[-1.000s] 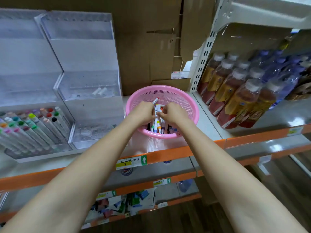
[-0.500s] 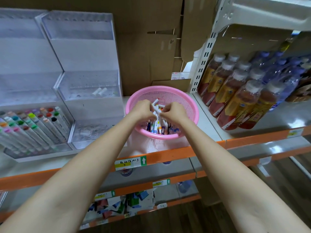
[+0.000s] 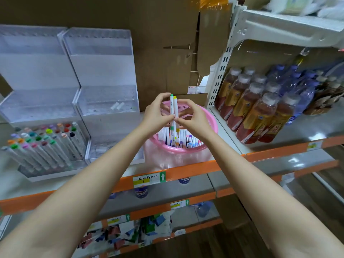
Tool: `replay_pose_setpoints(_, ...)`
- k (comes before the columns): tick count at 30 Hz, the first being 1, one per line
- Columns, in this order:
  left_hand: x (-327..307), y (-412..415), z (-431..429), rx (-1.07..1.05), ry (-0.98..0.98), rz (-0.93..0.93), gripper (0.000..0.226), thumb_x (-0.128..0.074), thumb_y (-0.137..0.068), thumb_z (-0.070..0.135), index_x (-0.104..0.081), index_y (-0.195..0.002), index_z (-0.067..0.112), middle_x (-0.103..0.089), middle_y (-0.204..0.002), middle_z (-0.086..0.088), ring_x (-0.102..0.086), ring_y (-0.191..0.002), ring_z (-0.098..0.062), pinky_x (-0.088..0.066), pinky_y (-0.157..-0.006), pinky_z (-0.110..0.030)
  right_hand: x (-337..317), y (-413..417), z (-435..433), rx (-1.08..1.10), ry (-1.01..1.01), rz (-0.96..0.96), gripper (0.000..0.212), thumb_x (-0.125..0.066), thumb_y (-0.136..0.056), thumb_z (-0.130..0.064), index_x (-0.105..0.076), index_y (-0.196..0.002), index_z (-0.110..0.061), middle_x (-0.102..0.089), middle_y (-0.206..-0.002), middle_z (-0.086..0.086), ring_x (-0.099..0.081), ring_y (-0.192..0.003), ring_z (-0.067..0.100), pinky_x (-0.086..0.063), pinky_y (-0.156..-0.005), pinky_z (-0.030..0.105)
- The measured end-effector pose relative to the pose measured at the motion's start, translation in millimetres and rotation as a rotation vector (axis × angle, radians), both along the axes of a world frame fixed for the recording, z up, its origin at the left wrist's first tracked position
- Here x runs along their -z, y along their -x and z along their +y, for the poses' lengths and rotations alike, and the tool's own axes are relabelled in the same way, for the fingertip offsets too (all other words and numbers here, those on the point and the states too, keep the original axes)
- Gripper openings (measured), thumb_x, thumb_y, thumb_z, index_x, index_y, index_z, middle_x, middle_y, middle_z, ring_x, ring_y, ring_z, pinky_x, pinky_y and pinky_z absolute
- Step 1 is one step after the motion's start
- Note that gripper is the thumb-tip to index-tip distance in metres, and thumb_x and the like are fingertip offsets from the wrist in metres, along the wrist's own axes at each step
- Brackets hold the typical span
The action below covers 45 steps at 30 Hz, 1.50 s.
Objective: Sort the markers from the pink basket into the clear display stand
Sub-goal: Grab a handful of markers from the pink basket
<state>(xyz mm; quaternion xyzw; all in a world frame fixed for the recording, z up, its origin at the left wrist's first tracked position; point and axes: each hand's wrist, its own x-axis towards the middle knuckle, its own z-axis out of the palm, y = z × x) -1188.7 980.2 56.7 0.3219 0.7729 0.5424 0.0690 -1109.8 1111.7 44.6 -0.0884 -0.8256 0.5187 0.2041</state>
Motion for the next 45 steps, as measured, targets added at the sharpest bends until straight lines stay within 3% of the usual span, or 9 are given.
replay_pose_setpoints(3, -11, -6, -17, -0.002, -0.005, 0.134, 0.070, -0.067, -0.076, 0.003, -0.043, -0.136, 0.029, -0.058, -0.089, 0.008, -0.064, -0.074, -0.012, -0.059, -0.065, -0.031, -10, -7, -15, -0.026, -0.040, 0.063, 0.066, -0.068, -0.079, -0.003, -0.046, -0.136, -0.027, -0.060, -0.119, -0.008, -0.065, -0.085, 0.016, -0.060, -0.069, 0.042)
replay_pose_setpoints(6, -21, -8, -39, 0.002, 0.004, 0.219, 0.069, -0.066, -0.075, 0.002, -0.046, -0.134, 0.029, -0.058, -0.080, 0.012, -0.059, -0.069, -0.006, -0.057, -0.068, -0.028, -18, -6, -34, -0.026, -0.086, 0.095, 0.069, -0.066, -0.079, -0.001, -0.045, -0.137, -0.032, -0.064, -0.112, 0.000, -0.066, -0.082, 0.017, -0.059, -0.071, 0.045)
replay_pose_setpoints(9, -29, -7, -67, -0.059, 0.017, 0.291, 0.065, -0.068, -0.076, 0.004, -0.048, -0.132, 0.030, -0.063, -0.078, -0.004, -0.062, -0.069, -0.015, -0.056, -0.070, -0.033, -24, 0, -59, -0.025, -0.118, 0.120, 0.064, -0.067, -0.079, -0.005, -0.047, -0.132, -0.035, -0.068, -0.101, 0.008, -0.068, -0.078, 0.019, -0.058, -0.069, 0.047)
replay_pose_setpoints(16, -33, 2, -148, -0.131, 0.010, 0.320, 0.064, -0.068, -0.078, 0.003, -0.045, -0.129, 0.035, -0.063, -0.080, -0.006, -0.066, -0.068, -0.015, -0.057, -0.070, -0.031, -33, 16, -127, -0.138, -0.226, 0.142, 0.061, -0.070, -0.078, -0.002, -0.044, -0.127, -0.027, -0.063, -0.073, 0.006, -0.064, -0.064, 0.010, -0.056, -0.067, 0.030)
replay_pose_setpoints(19, -33, 6, -180, -0.180, 0.016, 0.360, 0.061, -0.067, -0.079, 0.004, -0.045, -0.129, 0.032, -0.062, -0.080, -0.002, -0.065, -0.070, -0.012, -0.051, -0.064, -0.014, -33, 25, -157, -0.133, -0.236, 0.169, 0.060, -0.071, -0.077, -0.002, -0.041, -0.123, -0.026, -0.062, -0.072, 0.008, -0.066, -0.063, 0.014, -0.057, -0.067, 0.036)
replay_pose_setpoints(25, -30, 16, -234, -0.209, 0.003, 0.384, 0.060, -0.067, -0.082, 0.006, -0.043, -0.131, 0.031, -0.059, -0.080, 0.000, -0.063, -0.070, -0.011, -0.055, -0.066, -0.025, -32, 39, -208, -0.117, -0.232, 0.205, 0.056, -0.070, -0.078, 0.003, -0.038, -0.119, -0.017, -0.058, -0.068, 0.006, -0.065, -0.058, 0.017, -0.057, -0.060, 0.034)
replay_pose_setpoints(30, -23, 24, -264, -0.233, -0.029, 0.321, 0.058, -0.068, -0.082, 0.008, -0.044, -0.128, 0.032, -0.061, -0.081, -0.001, -0.064, -0.070, -0.011, -0.050, -0.065, -0.017, -28, 51, -237, -0.084, -0.257, 0.177, 0.056, -0.070, -0.078, 0.002, -0.038, -0.119, -0.018, -0.060, -0.070, 0.013, -0.065, -0.058, 0.023, -0.056, -0.062, 0.046)
replay_pose_setpoints(40, -17, 36, -273, -0.117, 0.010, 0.332, 0.058, -0.071, -0.081, 0.007, -0.043, -0.125, 0.032, -0.060, -0.081, 0.003, -0.065, -0.074, -0.010, -0.050, -0.067, -0.020, -22, 54, -263, -0.017, -0.333, 0.170, 0.054, -0.071, -0.079, 0.000, -0.039, -0.121, -0.011, -0.060, -0.065, 0.009, -0.063, -0.058, 0.021, -0.055, -0.063, 0.044)
replay_pose_setpoints(45, -12, 35, -272, -0.076, 0.040, 0.372, 0.055, -0.070, -0.082, 0.005, -0.045, -0.127, 0.025, -0.060, -0.084, 0.000, -0.063, -0.074, -0.008, -0.047, -0.064, -0.008, -17, 54, -262, 0.005, -0.362, 0.184, 0.055, -0.072, -0.078, 0.000, -0.039, -0.120, -0.011, -0.053, -0.062, -0.003, -0.059, -0.056, 0.016, -0.055, -0.062, 0.041)
